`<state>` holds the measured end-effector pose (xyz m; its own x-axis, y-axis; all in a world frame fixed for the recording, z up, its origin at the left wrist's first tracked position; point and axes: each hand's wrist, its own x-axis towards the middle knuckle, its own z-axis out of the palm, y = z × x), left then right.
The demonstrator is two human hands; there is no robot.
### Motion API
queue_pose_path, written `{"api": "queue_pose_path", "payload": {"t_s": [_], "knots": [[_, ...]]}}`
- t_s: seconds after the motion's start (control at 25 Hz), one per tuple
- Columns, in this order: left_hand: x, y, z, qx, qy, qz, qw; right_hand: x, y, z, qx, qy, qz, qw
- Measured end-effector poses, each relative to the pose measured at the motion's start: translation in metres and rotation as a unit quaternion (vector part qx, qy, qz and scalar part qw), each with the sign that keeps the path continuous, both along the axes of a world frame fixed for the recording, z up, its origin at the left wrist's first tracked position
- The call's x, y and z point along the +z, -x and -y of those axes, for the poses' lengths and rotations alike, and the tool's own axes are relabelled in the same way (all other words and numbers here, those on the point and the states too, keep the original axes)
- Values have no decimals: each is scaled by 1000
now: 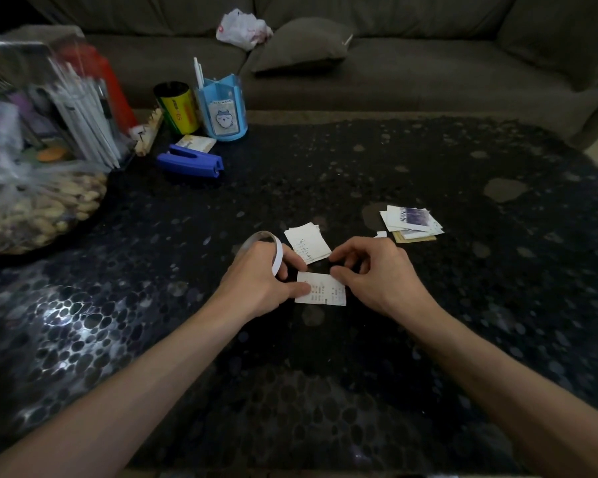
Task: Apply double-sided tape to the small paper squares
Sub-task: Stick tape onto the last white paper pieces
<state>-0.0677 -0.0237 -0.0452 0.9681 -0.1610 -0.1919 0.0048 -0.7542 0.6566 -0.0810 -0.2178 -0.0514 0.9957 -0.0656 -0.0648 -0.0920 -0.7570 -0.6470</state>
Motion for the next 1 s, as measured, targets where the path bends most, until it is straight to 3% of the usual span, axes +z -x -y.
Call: {"api": "queue_pose_path", "payload": {"t_s": [0.2, 0.36, 0.52, 0.76, 1.0], "knots": [[5, 3, -2, -8, 4, -2, 1000, 3, -7, 4, -8, 18, 63, 998], [6, 5, -5, 6, 4, -12, 1000, -8, -20, -10, 60, 120, 141, 981], [7, 4, -5, 15, 6, -37, 999, -13, -32, -23, 81, 188, 139, 969], [6, -1, -12, 57, 56, -15, 997, -19, -31, -20, 76, 129, 174, 973], [21, 2, -8, 174, 221, -65, 957, -14, -18, -14, 129, 34, 219, 967]]}}
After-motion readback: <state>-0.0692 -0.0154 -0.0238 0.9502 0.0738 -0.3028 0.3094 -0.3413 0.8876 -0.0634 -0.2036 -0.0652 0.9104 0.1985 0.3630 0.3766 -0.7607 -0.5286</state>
